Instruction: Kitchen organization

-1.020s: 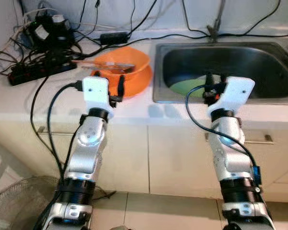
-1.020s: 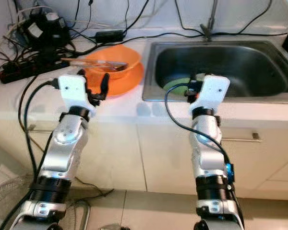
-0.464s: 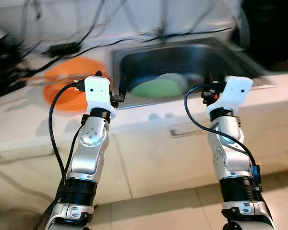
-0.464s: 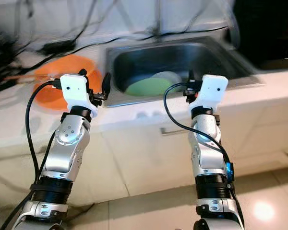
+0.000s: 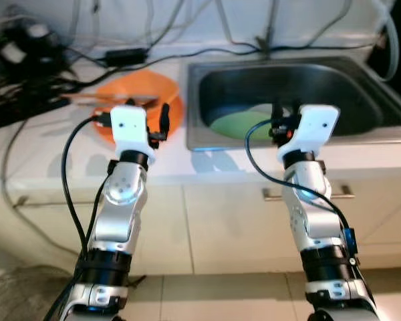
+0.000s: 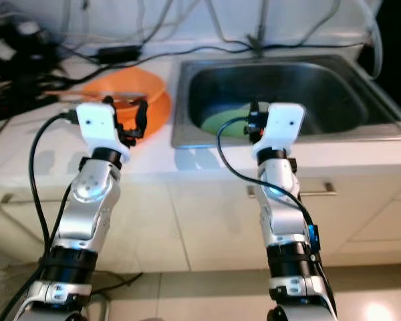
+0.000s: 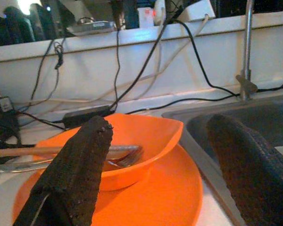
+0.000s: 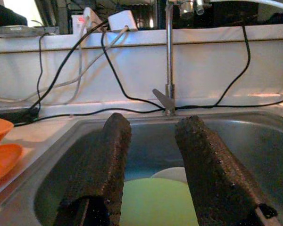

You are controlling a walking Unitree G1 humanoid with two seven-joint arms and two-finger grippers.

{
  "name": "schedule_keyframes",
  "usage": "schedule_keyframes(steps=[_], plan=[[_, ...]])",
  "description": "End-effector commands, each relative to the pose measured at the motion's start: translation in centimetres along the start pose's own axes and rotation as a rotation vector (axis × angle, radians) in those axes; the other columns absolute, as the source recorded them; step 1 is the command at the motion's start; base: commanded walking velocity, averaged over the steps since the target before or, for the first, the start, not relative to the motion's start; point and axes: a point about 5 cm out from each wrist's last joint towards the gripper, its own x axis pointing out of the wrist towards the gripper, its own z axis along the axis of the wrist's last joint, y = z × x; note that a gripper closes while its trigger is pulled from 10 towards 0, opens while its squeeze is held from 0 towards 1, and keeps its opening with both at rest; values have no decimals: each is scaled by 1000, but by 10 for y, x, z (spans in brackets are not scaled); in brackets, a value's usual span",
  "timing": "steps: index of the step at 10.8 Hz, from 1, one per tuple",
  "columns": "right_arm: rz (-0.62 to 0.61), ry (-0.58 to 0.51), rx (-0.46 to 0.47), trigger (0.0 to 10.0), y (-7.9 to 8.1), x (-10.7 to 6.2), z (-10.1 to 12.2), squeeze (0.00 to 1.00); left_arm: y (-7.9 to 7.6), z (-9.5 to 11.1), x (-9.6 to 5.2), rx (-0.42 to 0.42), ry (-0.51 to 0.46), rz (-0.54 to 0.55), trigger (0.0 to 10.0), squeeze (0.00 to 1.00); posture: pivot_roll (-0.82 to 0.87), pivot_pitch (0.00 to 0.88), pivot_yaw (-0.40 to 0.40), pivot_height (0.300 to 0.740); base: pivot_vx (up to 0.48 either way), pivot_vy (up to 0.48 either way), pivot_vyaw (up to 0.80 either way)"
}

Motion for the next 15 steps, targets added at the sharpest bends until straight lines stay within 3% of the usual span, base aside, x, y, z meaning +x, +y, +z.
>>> schedule_keyframes(steps=[1, 15], plan=[[-6, -8, -2, 10000, -1, 2, 2, 0, -1, 3, 1, 9, -8, -1, 10000, 0, 51, 0, 69, 740, 0, 0, 0], [8, -1, -20, 10000, 0, 1, 1, 0, 3, 7, 3, 15, -21, 23, 10000, 0, 51, 0, 70, 740, 323, 0, 33]])
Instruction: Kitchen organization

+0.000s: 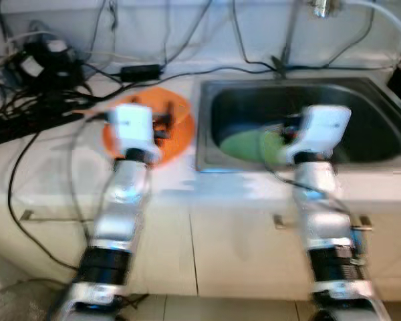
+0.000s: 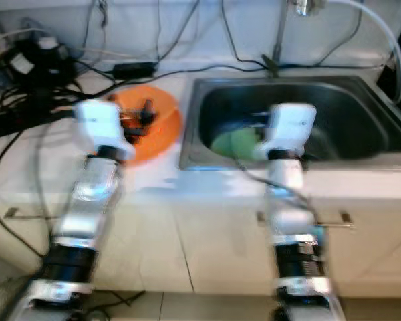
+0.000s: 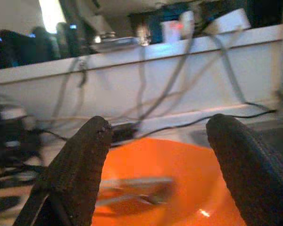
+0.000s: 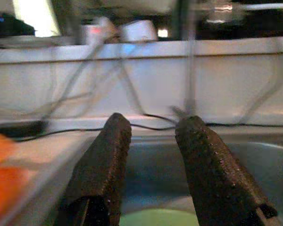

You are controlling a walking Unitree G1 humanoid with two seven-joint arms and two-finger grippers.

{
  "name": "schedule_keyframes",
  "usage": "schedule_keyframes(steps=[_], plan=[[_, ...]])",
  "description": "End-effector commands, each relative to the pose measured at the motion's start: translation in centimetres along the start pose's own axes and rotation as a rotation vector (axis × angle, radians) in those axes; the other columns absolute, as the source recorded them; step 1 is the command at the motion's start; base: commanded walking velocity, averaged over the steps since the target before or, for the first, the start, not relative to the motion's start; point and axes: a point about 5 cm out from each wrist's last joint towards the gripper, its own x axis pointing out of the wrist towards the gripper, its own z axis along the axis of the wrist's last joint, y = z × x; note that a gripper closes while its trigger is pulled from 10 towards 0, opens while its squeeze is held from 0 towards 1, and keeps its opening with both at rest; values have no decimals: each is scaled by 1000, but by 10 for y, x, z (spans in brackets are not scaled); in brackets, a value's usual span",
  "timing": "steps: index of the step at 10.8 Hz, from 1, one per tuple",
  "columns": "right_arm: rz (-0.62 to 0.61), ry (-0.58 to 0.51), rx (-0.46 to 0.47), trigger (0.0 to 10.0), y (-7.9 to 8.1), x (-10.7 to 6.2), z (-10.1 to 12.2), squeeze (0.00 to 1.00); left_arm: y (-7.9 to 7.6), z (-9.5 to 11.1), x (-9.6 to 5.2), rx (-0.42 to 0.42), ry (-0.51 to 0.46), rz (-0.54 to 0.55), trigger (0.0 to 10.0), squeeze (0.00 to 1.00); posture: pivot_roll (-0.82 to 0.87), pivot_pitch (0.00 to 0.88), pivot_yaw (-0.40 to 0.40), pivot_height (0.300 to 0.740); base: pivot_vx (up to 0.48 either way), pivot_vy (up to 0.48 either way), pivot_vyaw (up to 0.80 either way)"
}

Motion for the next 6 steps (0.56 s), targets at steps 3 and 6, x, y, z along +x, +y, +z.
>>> schedule_keyframes(steps=[3, 6], plan=[[-26, -3, -16, 10000, -10, 1, 2, 0, -9, 4, 1, -6, -12, -17, 10000, 0, 50, 0, 70, 740, 356, 0, 0], [-23, 0, -15, 10000, -9, 1, 1, 0, -8, 5, 0, -3, -26, -19, 10000, 0, 53, 0, 67, 740, 240, 0, 0]])
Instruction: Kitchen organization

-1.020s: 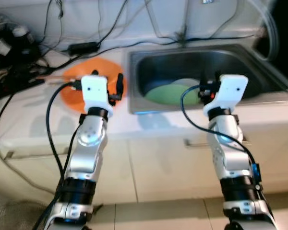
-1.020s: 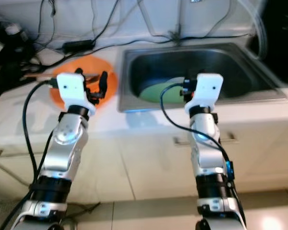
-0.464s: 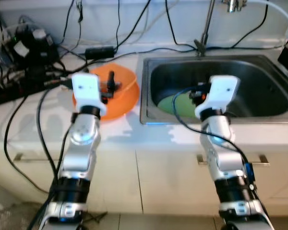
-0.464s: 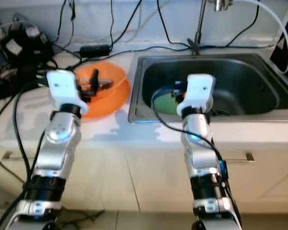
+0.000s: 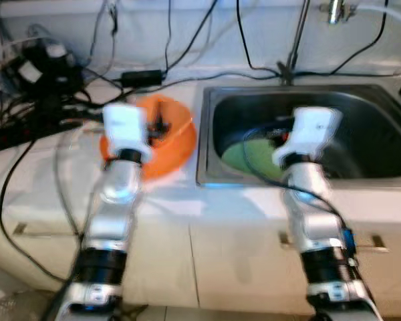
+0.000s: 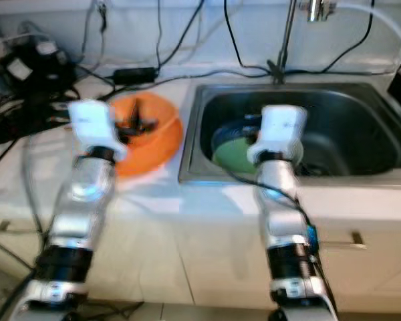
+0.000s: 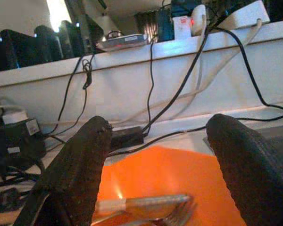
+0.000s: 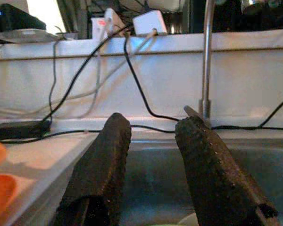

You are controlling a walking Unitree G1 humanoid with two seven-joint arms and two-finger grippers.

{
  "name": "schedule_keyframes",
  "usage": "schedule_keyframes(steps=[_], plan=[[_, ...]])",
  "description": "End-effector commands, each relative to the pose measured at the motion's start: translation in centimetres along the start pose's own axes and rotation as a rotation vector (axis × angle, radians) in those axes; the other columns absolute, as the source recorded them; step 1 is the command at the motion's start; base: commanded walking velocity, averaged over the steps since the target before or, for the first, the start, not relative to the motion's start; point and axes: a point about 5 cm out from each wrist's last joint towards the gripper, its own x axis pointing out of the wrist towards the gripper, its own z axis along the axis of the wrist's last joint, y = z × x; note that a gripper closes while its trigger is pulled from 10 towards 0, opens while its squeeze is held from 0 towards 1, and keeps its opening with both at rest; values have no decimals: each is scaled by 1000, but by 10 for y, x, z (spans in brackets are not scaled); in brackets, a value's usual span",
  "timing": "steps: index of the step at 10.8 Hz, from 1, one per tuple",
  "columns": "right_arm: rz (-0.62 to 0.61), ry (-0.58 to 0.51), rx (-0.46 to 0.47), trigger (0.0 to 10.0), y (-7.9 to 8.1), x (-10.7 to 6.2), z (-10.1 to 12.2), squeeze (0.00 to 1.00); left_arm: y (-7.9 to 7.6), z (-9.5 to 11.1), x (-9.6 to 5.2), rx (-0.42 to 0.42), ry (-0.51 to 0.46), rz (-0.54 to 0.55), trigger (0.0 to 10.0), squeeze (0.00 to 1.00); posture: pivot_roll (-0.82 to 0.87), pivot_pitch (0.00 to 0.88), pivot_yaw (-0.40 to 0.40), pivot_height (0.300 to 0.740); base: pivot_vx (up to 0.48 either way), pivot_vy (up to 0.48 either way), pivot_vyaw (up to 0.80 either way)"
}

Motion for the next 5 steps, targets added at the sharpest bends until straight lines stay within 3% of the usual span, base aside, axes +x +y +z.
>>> schedule_keyframes(steps=[1, 3, 5], plan=[[-19, -2, -6, 10000, -6, 1, 2, 0, -7, 5, -1, -5, -29, -18, 10000, 0, 54, 0, 67, 740, 0, 0, 0], [-20, 0, -2, 10000, -6, 1, 1, 0, -5, 5, -5, -7, -33, -13, 10000, 0, 56, 0, 68, 740, 0, 0, 0], [-17, 3, 0, 10000, -5, 1, 0, 0, 8, 8, -12, -3, -55, 37, 10000, 0, 65, 0, 67, 740, 0, 0, 0]])
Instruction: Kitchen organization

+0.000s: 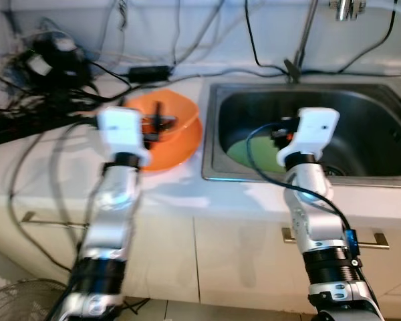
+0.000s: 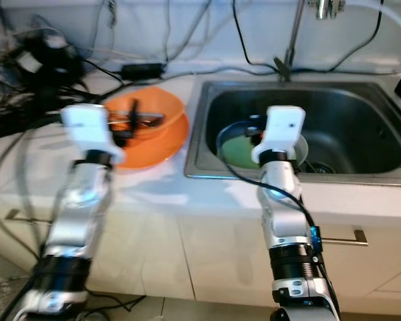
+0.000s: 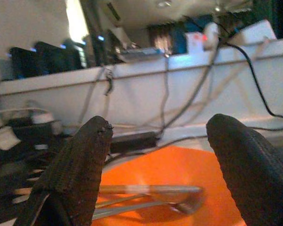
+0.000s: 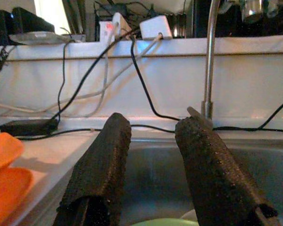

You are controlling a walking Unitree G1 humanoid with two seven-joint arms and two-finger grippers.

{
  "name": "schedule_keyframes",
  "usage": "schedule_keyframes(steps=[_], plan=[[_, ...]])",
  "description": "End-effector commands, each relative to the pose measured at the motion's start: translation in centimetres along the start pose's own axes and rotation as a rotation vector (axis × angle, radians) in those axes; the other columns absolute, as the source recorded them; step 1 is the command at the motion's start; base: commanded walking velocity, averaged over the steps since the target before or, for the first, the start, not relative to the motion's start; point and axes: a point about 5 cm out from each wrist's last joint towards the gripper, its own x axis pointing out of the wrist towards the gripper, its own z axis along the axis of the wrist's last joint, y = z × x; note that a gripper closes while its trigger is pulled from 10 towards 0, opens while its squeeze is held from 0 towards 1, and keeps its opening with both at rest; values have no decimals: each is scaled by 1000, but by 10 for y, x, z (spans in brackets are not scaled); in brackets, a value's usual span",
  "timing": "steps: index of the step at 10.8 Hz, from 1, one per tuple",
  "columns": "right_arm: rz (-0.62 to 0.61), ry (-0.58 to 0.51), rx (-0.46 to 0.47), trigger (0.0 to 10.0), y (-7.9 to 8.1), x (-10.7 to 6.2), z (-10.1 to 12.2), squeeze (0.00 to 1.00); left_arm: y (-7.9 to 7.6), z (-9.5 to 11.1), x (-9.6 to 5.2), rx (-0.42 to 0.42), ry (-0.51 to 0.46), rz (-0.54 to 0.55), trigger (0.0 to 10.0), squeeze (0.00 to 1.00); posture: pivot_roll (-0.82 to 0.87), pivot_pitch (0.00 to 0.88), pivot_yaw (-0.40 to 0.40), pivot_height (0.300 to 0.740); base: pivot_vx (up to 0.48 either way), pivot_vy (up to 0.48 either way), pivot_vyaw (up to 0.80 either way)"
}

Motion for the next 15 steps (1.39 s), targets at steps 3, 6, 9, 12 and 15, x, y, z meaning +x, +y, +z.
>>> schedule_keyframes(steps=[3, 6, 9, 12, 15], plan=[[5, -1, 8, 10000, 2, 2, 1, 0, 26, -11, -19, -157, 77, 101, 10000, 0, 73, 0, 67, 740, 0, 0, 0], [10, 3, 9, 10000, 3, 2, 0, 0, 52, -28, -31, -486, 158, 312, 10000, 0, 77, 0, 60, 740, 0, 0, 0], [11, 4, 9, 10000, 3, 2, 0, 0, 58, -31, -27, -618, 182, 343, 10000, 0, 77, 0, 60, 740, 0, 0, 0], [10, 3, 12, 10000, 3, 2, 0, 0, 51, -28, -14, -637, 198, 266, 10000, 82, 75, 0, 62, 740, 0, 0, 0], [8, 3, 10, 10000, 2, 3, 0, 0, 43, -29, -1, -645, 214, 226, 10000, 31, 68, 0, 57, 740, 0, 0, 0]])
